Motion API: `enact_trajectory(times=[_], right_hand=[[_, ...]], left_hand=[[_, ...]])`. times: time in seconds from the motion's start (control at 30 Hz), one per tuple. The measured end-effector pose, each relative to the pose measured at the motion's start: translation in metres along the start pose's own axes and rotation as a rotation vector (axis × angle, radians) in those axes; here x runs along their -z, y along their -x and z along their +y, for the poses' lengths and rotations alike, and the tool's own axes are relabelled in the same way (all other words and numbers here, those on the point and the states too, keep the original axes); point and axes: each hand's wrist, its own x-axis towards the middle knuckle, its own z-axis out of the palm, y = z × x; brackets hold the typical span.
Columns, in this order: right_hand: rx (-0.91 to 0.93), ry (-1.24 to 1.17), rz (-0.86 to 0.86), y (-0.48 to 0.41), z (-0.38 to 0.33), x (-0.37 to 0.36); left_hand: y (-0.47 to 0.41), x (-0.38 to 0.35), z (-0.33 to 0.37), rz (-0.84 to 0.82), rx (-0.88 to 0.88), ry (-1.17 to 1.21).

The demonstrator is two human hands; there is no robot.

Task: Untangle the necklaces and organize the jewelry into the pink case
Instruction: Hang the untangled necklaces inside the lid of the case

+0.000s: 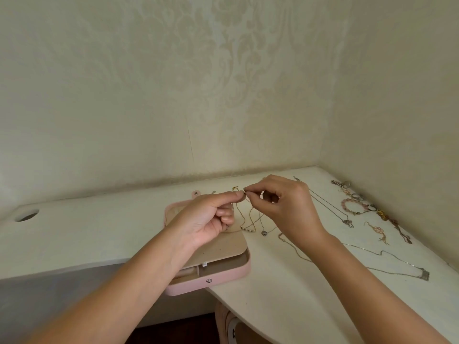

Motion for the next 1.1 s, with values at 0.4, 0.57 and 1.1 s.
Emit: enact_trajectory(times=[0.4, 0.57, 1.1], right_hand=[[0.041, -0.133, -0.076, 0.008, 0.003, 0.008], [0.099, -0.124, -0.027, 0.012, 0.001, 0.007], [0.091, -0.18, 0.061, 0.017, -0.002, 0.008]], left_hand=[[0.016, 0.005, -0.001, -0.046, -0.236, -0.283], [0.02, 0.003, -0.003, -0.044, -0.277, -0.244], [0.03, 0.001, -0.007, -0.104, -0.346, -0.25]])
